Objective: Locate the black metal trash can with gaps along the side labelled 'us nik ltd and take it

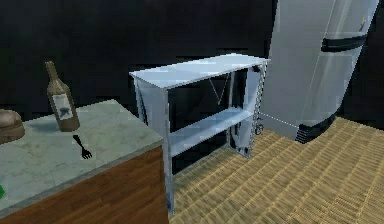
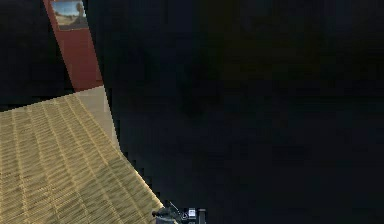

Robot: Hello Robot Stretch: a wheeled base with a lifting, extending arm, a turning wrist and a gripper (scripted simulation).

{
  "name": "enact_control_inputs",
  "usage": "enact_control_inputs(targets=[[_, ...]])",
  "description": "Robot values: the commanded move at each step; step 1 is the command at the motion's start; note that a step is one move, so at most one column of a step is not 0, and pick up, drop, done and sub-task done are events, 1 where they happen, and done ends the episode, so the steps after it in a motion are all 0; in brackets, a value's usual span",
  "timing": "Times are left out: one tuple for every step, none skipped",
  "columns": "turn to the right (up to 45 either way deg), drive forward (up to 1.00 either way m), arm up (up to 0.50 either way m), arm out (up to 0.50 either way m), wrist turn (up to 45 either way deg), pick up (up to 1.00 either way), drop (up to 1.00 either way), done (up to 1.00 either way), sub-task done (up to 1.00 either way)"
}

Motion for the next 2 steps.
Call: enact_control_inputs(targets=[[0.0,0.0,-0.3,0.0,0.0,0.0,0.0,0.0,0.0],[0.0,0.0,0.0,0.0,0.0,1.0,0.0,0.0,0.0]])
